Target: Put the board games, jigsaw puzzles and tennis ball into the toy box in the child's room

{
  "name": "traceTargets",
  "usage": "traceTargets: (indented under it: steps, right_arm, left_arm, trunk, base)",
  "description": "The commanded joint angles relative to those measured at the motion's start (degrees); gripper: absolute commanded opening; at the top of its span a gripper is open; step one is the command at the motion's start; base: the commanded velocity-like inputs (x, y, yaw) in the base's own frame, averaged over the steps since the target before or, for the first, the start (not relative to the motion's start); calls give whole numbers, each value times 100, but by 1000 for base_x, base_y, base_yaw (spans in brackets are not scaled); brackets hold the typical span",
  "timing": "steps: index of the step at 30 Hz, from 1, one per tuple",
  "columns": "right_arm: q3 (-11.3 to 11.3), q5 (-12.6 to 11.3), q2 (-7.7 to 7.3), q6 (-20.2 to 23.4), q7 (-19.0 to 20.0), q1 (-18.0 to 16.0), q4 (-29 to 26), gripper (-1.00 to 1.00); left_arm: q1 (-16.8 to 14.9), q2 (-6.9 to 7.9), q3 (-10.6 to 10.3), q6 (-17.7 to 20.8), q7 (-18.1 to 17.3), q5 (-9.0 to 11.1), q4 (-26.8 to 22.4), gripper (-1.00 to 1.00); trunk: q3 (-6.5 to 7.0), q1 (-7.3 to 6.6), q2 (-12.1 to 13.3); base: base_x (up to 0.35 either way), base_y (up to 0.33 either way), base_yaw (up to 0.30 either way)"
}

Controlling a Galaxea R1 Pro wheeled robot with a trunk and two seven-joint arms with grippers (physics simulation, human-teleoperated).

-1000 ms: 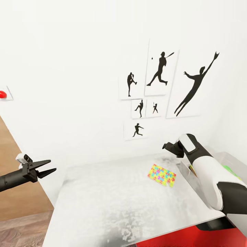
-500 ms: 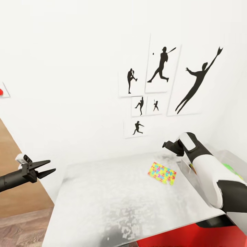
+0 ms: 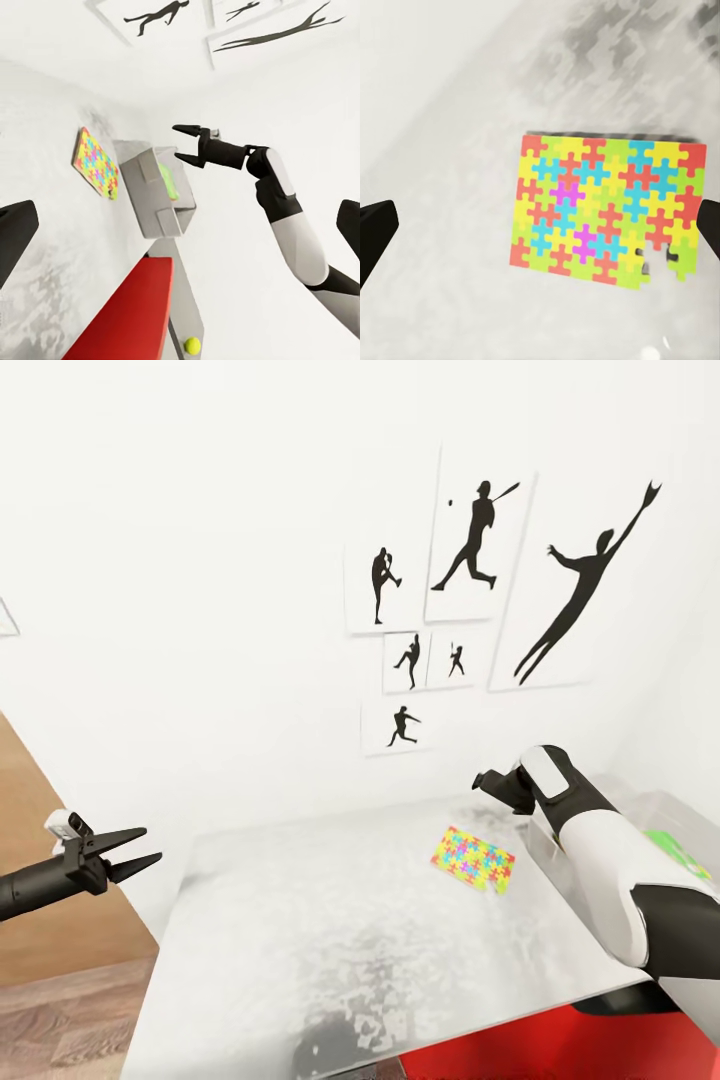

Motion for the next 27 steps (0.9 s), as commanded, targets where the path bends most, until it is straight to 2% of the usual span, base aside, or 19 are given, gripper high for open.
traceTargets:
  steps: [1,27]
  right_arm:
    - [-11,-53,0,11,-51,-5,-8,100]
    - [-3,-42,-15,-128,-51,-156,-17,100]
  left_arm:
    - [-6,2,-3,23,-17,1,2,100]
    - [-6,11,5,23,-17,0,11,100]
  trunk:
    - [-23,3,-14]
    - [-269,3,-14]
  base:
    - [0,0,0]
    - [0,0,0]
